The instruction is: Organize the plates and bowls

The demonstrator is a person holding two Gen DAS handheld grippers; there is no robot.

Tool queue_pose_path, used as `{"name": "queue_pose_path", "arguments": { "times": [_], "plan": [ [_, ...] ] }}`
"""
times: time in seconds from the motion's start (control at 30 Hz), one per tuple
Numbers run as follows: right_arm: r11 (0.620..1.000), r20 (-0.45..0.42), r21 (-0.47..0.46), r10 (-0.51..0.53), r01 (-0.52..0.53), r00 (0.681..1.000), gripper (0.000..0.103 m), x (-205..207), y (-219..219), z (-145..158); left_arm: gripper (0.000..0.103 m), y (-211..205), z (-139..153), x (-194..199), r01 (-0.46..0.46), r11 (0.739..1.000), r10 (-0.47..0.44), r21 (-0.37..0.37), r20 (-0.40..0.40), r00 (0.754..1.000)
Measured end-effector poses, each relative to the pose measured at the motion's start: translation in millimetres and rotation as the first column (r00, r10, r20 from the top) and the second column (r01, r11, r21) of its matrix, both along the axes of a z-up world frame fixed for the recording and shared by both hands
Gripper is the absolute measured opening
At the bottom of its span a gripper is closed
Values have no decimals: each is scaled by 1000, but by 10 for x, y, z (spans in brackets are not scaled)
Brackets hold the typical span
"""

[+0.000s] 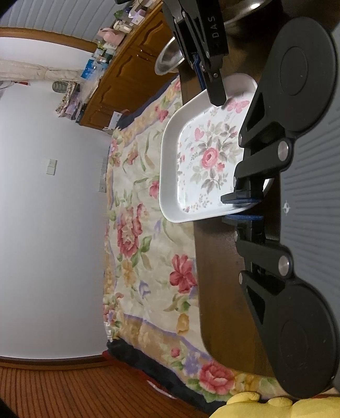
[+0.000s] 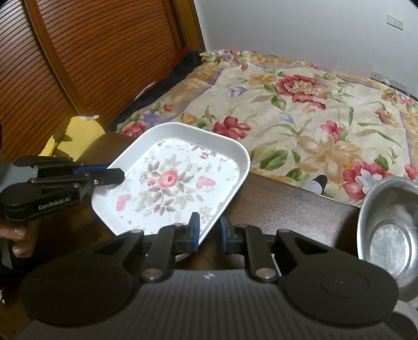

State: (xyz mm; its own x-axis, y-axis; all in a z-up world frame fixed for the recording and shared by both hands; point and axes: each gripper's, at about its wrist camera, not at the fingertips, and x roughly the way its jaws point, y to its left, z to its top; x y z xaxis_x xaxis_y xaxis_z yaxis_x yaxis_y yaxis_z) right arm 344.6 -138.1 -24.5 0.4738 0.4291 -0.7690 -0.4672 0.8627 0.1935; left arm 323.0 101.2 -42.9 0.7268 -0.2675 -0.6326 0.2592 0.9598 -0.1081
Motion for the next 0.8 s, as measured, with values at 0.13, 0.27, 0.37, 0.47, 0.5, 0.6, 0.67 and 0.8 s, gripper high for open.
{"name": "queue_pose_path", "arguments": {
  "times": [0.13,0.27,0.37,0.47,0.5,0.6,0.67,0.8],
  "plan": [
    [1000,32,15,-1,1,999,18,-119,-48,142,10,-28,144,-144,2,1000,-2,-2,29,1000],
    [1000,59,21,-4,3,998,18,-241,-99,260,10,-57,276,-276,6,1000,-6,-3,55,998],
    [1000,75,28,-8,6,997,18,-299,-144,339,10,-76,364,-371,9,1000,-9,-4,72,997],
    [999,88,37,-14,10,996,18,-385,-183,420,10,-94,443,-466,12,1000,-11,-7,85,996],
    [999,93,39,-14,11,996,18,-411,-196,438,11,-101,462,-495,14,1000,-13,-7,89,996],
    [999,108,40,-15,11,994,18,-506,-222,494,11,-126,534,-599,20,1000,-19,-5,102,995],
    [999,115,40,-16,12,993,18,-577,-233,523,11,-143,579,-672,22,1000,-22,-3,112,993],
    [999,130,42,-18,13,991,18,-729,-261,579,11,-174,648,-839,27,1000,-27,-4,129,991]
  ]
}}
